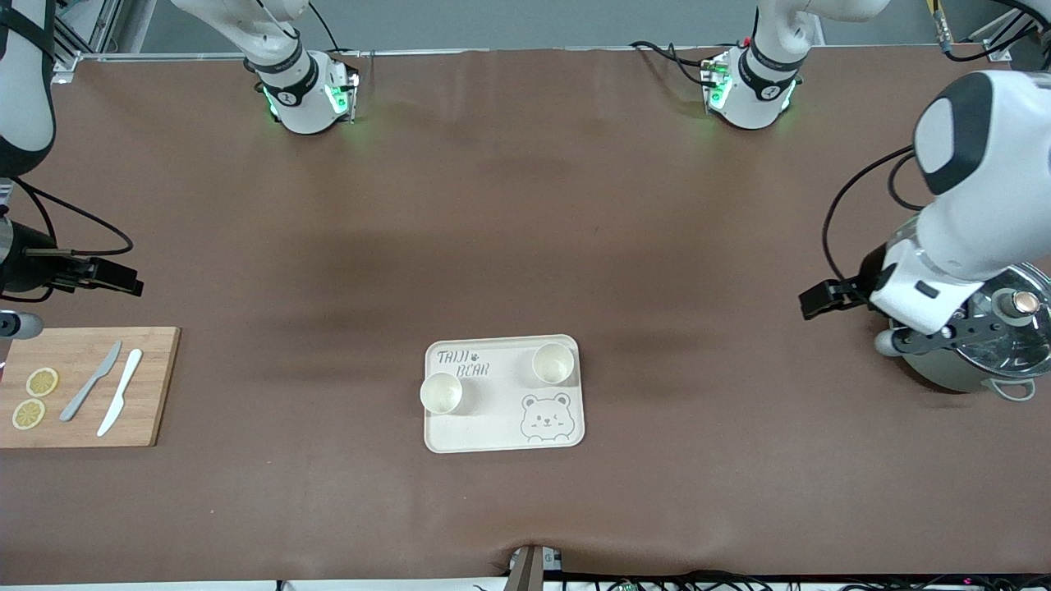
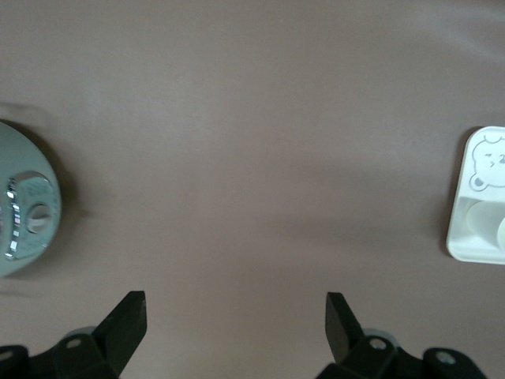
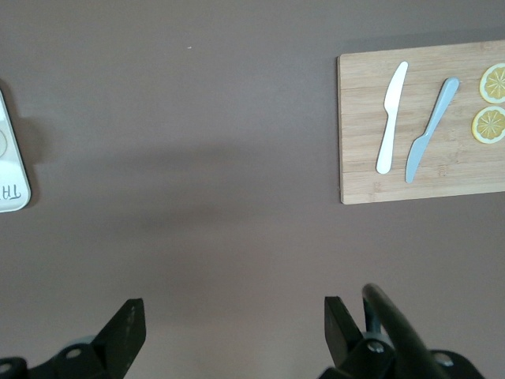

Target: Place white IKEA cup upright on tray with both arms

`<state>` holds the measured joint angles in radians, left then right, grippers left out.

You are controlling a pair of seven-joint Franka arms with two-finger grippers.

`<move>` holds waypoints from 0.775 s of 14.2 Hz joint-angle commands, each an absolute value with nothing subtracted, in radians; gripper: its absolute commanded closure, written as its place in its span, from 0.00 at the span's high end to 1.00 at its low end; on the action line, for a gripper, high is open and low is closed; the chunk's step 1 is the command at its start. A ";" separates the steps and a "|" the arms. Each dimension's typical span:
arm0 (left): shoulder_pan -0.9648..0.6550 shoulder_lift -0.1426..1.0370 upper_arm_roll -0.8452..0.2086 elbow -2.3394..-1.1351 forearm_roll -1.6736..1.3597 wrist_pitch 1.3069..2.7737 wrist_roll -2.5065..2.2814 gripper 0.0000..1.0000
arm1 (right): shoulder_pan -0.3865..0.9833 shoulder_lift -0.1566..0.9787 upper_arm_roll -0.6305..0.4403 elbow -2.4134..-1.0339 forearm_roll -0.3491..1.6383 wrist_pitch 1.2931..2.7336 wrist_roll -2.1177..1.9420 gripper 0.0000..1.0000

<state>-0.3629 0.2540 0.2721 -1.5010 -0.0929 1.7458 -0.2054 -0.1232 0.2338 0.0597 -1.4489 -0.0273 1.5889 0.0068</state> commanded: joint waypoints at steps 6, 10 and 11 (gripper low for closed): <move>-0.268 0.198 0.270 -1.523 -0.087 1.720 0.013 1.00 | -0.141 0.222 0.077 -1.468 -0.025 1.608 -0.005 1.00; -0.250 0.201 0.268 -1.473 -0.058 1.720 0.038 1.00 | -0.141 0.235 0.077 -1.471 -0.025 1.608 -0.005 1.00; -0.250 0.202 0.268 -1.447 -0.046 1.717 0.038 1.00 | -0.143 0.235 0.077 -1.471 -0.025 1.608 -0.006 1.00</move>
<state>-0.2510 0.2121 0.2735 -1.4869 -0.0796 1.7288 0.0270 -0.1237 0.2368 0.0621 -1.4610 -0.0272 1.5985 0.0066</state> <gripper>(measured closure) 0.000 0.000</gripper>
